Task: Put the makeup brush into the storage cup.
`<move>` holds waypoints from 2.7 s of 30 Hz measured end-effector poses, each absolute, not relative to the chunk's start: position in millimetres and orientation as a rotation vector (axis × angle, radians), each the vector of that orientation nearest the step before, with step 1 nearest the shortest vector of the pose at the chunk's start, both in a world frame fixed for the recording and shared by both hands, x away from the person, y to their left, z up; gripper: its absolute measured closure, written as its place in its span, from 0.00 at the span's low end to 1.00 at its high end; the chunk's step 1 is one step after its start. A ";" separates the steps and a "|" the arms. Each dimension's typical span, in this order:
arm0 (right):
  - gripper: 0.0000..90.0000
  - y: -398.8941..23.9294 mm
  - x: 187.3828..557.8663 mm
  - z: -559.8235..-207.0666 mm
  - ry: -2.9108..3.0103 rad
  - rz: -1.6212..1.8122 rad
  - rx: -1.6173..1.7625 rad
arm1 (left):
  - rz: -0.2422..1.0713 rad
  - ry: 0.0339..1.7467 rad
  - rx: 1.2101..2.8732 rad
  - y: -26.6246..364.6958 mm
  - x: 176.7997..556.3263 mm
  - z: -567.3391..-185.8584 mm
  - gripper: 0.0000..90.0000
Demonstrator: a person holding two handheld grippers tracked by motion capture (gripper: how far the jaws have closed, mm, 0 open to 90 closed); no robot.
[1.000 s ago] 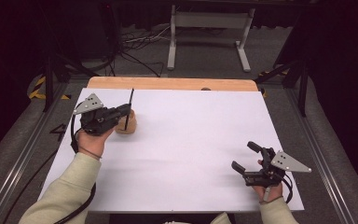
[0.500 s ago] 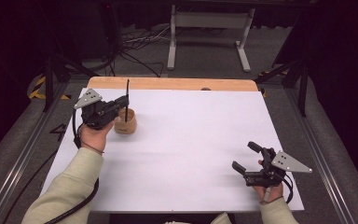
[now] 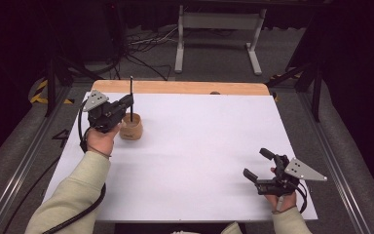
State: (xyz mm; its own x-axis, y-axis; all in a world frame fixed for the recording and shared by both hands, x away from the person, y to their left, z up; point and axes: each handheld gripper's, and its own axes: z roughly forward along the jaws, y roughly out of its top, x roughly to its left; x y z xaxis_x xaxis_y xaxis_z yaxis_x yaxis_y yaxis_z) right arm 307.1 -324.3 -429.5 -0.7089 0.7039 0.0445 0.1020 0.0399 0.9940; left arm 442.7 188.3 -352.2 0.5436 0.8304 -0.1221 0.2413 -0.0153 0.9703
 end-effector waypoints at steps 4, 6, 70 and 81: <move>0.03 -324.5 306.9 -429.5 1.859 1.716 0.810 | 0.636 0.965 1.538 187.0 444.1 -354.5 0.92; 0.03 -324.7 306.9 -429.5 1.859 1.716 0.810 | 0.669 0.967 1.534 186.5 444.4 -356.5 0.92; 0.03 -324.0 307.1 -430.1 1.868 1.713 0.811 | 0.669 1.009 1.567 192.2 461.3 -406.2 0.91; 0.03 -323.9 307.3 -430.1 1.867 1.709 0.813 | 0.677 1.006 1.596 191.1 459.9 -409.8 0.91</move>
